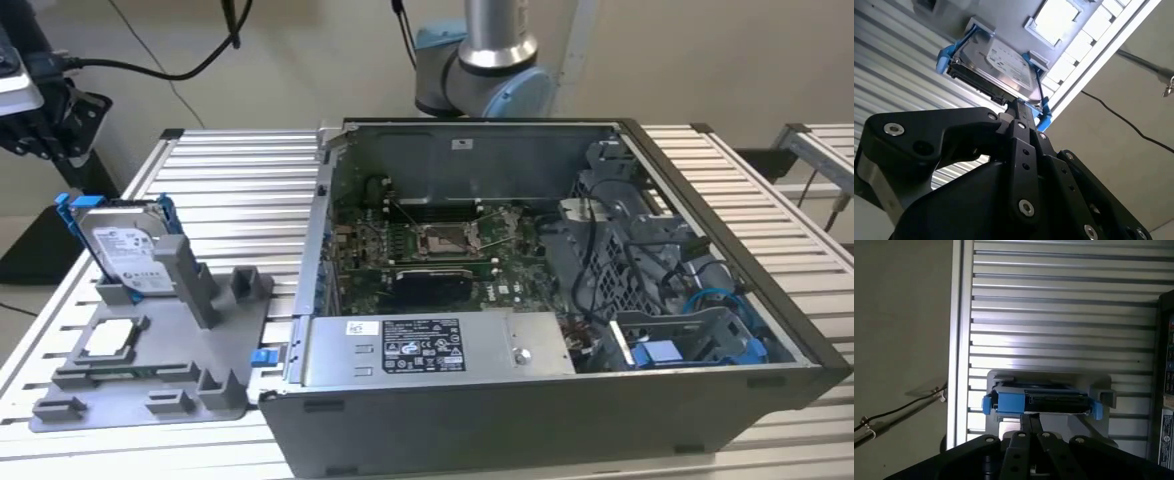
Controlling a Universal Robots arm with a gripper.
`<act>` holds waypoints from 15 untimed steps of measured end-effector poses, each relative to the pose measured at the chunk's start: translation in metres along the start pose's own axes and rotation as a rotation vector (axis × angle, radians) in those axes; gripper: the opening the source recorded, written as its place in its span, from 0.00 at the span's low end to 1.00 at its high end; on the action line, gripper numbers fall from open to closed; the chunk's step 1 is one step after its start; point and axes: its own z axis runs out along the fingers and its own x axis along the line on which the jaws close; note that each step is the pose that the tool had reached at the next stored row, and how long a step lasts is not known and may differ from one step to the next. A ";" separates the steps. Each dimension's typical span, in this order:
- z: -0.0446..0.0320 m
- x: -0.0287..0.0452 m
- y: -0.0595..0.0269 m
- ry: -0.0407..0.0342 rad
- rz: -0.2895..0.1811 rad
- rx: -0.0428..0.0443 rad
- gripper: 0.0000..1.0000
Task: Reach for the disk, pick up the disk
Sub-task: 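Reach for the disk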
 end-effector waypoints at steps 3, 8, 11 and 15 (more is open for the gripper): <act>0.0003 0.0058 0.0019 0.0000 0.000 0.0000 0.00; 0.0008 0.0113 0.0057 -0.0001 -0.001 -0.0001 0.00; 0.0010 0.0121 0.0086 0.0000 -0.001 0.0000 0.00; 0.0011 0.0121 0.0099 0.0001 -0.001 0.0000 0.00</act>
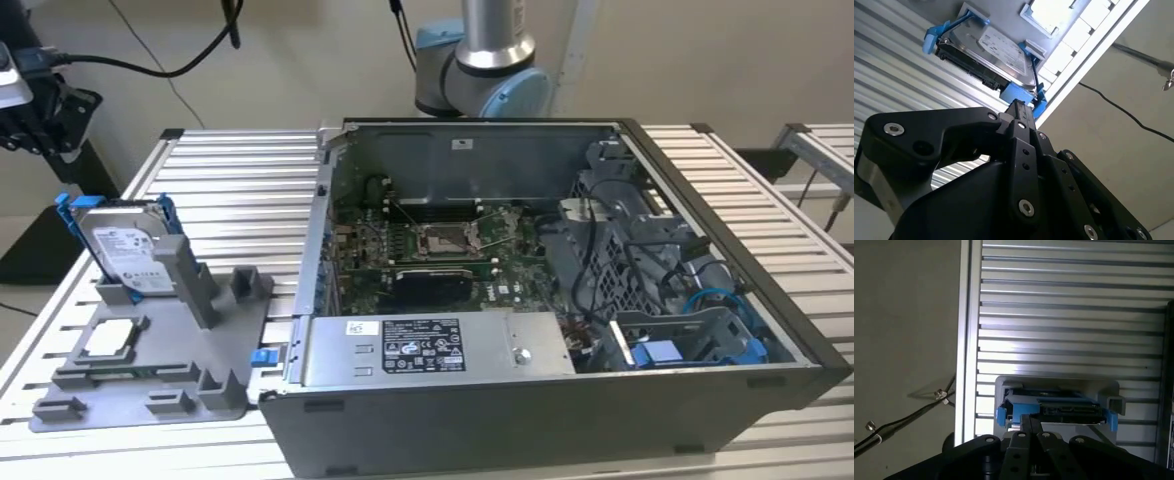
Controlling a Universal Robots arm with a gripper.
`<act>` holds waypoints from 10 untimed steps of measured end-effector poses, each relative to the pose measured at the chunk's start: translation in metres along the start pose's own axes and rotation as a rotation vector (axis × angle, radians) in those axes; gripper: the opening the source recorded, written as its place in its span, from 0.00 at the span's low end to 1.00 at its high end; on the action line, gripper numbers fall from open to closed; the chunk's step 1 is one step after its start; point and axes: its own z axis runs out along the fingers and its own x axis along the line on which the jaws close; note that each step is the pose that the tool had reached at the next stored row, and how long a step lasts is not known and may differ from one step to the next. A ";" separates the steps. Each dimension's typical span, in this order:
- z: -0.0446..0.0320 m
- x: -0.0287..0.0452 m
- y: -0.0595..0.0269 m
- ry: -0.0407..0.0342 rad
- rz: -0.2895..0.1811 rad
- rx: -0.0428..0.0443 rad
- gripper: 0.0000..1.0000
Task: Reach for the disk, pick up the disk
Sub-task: 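Pick up the disk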
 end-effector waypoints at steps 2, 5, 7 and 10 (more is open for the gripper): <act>0.0000 0.0000 0.0000 0.0000 0.000 0.0000 0.00; 0.0000 0.0000 -0.0003 0.0000 0.000 0.0000 0.00; -0.0001 0.0000 -0.0004 0.0003 -0.008 0.0001 0.00; 0.0001 0.0001 -0.0004 0.0017 -0.050 0.0000 0.00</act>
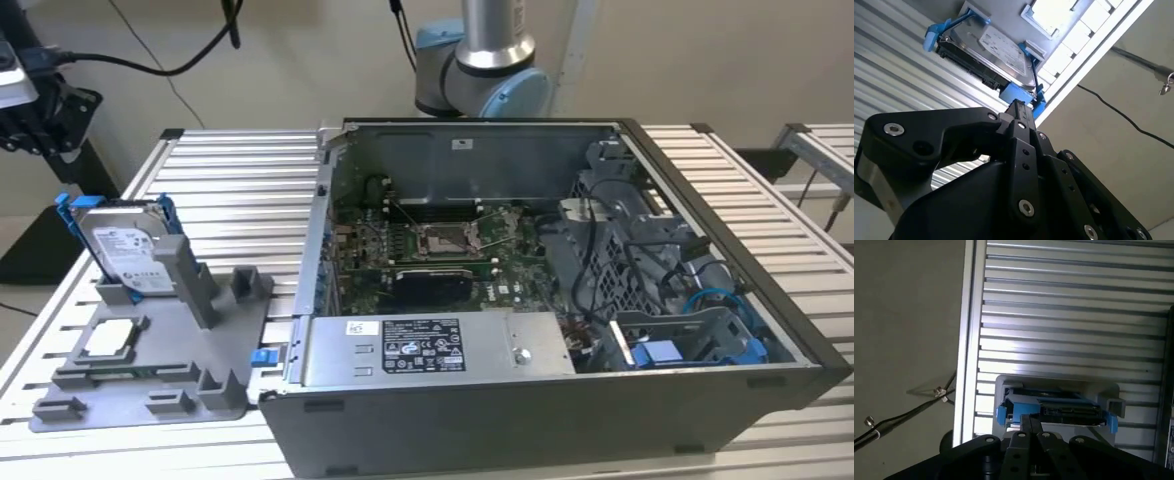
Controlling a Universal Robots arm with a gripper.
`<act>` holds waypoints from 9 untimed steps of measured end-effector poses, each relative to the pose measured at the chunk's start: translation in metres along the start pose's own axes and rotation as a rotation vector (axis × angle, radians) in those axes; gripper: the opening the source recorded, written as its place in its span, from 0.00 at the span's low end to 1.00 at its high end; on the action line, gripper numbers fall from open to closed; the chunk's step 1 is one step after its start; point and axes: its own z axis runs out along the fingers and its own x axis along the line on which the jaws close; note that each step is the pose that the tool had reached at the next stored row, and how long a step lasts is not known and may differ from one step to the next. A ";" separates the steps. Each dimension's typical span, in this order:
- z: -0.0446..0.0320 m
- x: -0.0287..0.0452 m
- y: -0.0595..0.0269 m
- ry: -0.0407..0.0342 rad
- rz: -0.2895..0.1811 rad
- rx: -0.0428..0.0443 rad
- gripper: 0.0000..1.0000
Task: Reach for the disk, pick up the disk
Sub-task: 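Pick up the disk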
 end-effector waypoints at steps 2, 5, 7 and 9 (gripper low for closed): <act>-0.0001 0.0000 0.0000 0.0016 -0.036 0.0002 0.00; -0.0001 0.0000 0.0000 0.0036 -0.090 0.0002 0.00; -0.0001 0.0000 0.0000 0.0050 -0.127 0.0002 0.00; -0.0001 0.0000 0.0000 0.0064 -0.163 0.0002 0.00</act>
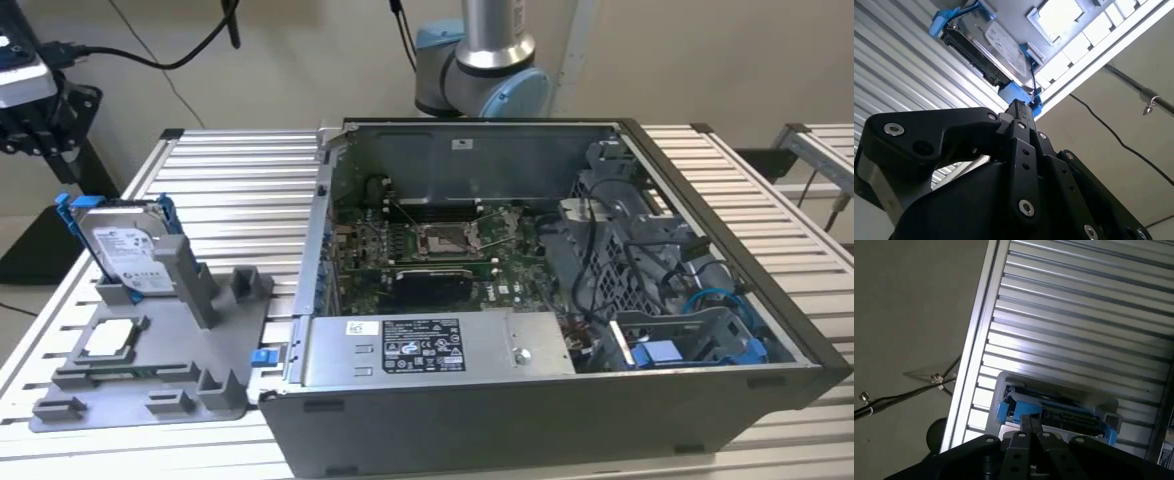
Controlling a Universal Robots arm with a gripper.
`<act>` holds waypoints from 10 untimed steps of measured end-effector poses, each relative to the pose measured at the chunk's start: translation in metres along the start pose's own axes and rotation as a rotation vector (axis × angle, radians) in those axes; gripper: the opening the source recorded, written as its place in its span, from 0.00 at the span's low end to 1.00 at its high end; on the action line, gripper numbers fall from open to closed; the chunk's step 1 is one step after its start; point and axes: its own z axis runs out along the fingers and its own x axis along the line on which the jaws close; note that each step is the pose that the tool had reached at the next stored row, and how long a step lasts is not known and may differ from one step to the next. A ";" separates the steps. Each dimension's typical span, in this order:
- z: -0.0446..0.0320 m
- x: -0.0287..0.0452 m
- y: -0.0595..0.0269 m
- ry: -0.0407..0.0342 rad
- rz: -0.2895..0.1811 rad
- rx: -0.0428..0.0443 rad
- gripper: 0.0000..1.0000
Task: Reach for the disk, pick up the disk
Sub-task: 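Pick up the disk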
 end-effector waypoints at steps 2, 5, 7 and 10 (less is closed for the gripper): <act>0.0000 0.0000 0.0000 0.0015 -0.038 0.0000 0.00; 0.0000 0.0000 0.0000 0.0035 -0.091 0.0000 0.00; 0.0000 0.0000 0.0000 0.0049 -0.128 0.0001 0.00; 0.0000 0.0000 0.0000 0.0069 -0.182 0.0001 0.00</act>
